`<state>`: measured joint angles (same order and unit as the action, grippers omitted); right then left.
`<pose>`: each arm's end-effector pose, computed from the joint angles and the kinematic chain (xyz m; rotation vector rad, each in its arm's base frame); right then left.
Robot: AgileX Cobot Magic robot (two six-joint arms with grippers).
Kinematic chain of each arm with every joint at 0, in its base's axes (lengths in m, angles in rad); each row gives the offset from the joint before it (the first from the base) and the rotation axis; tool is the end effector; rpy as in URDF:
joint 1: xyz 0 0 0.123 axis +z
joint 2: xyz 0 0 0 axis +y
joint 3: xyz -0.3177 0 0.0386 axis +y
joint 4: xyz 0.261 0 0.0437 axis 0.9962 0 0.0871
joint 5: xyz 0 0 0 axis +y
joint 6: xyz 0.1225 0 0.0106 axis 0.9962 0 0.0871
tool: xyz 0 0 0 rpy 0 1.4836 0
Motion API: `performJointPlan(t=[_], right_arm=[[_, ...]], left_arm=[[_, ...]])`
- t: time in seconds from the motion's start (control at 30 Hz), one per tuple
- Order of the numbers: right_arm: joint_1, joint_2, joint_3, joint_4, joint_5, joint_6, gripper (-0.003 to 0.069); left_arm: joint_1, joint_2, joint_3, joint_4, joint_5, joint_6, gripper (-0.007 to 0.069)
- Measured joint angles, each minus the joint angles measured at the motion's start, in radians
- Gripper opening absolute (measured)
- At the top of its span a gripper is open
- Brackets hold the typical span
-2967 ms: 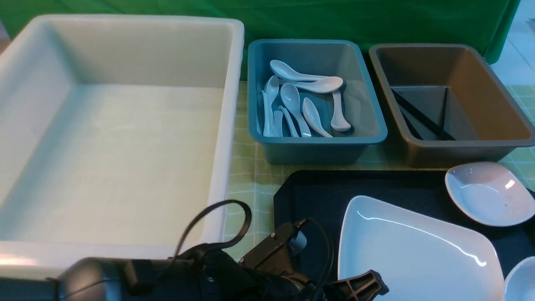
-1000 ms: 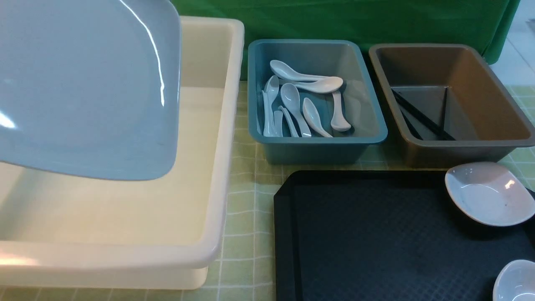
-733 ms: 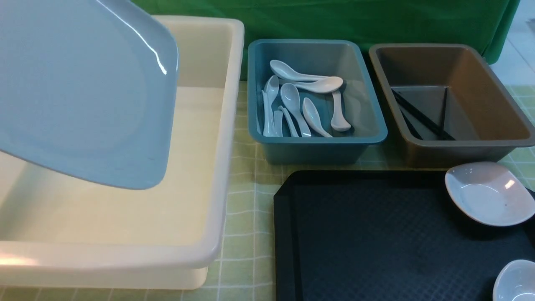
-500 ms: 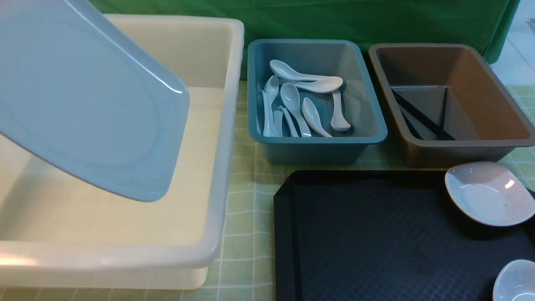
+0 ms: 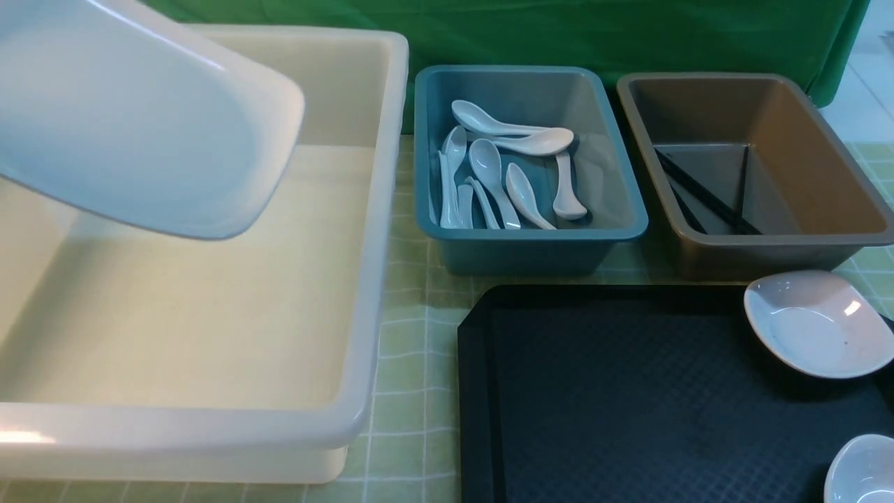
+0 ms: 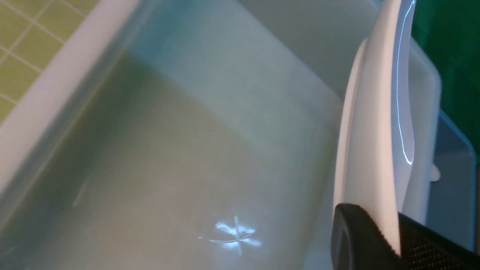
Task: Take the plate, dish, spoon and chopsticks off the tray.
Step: Use the left arm to put the plate into the large storage box on the left
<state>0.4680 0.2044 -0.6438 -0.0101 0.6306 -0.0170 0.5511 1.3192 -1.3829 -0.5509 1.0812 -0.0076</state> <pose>0.0330 0.0159 0.3630 -0.4070 1.6355 0.3286 0.2742 0.1018 0.4178 -0.7614 2.2267 -0.4553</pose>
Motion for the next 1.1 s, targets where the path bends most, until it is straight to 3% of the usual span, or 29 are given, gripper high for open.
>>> performJointPlan(t=[0.2, 0.6, 1.1], right_arm=[[0.0, 0.0, 0.0, -0.001, 0.0, 0.0, 0.0169], [0.0, 0.0, 0.0, -0.001, 0.0, 0.0, 0.0176], [0.0, 0.0, 0.0, 0.0, 0.0, 0.0, 0.0176]], left_arm=[[0.0, 0.065, 0.035, 0.026, -0.019, 0.013, 0.0008], [0.0, 0.158, 0.241, -0.003, -0.273, 0.045, 0.0008], [-0.001, 0.232, 0.248, -0.007, -0.345, 0.06, 0.0009]])
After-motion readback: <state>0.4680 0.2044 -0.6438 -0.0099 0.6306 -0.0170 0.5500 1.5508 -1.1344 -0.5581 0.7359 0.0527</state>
